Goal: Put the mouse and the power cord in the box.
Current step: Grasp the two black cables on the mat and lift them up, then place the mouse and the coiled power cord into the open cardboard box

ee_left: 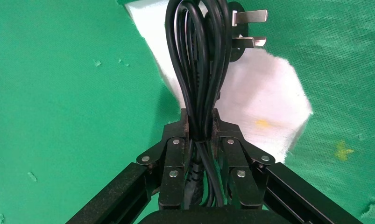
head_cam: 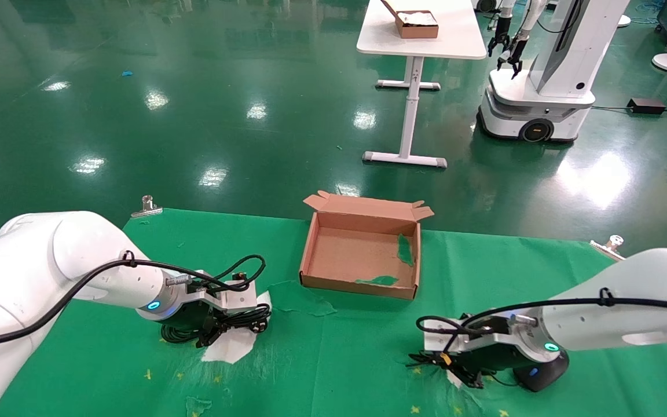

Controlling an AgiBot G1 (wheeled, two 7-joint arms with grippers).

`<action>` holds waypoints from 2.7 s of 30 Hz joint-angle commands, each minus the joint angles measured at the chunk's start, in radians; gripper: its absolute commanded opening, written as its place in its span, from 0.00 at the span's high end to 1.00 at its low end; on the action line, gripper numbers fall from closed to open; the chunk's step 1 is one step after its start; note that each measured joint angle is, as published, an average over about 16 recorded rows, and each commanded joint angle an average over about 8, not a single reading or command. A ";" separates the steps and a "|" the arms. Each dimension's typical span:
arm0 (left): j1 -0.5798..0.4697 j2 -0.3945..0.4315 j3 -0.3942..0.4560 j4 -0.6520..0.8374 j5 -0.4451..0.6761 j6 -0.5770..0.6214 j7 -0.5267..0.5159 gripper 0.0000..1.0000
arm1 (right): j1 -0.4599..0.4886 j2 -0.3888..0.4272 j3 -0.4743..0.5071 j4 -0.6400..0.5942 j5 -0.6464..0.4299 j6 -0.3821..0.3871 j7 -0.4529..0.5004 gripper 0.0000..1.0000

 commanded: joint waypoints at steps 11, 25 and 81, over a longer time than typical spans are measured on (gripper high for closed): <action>-0.057 -0.073 -0.045 -0.093 -0.085 0.104 0.053 1.00 | 0.034 0.039 0.032 0.002 0.040 -0.016 -0.001 1.00; -0.060 -0.007 -0.129 -0.313 -0.221 -0.094 0.203 1.00 | 0.222 0.122 0.128 -0.120 0.090 0.070 -0.016 1.00; -0.148 -0.028 0.437 0.047 -0.403 -0.584 0.150 0.00 | 0.338 -0.077 0.184 -0.156 0.211 0.115 -0.154 1.00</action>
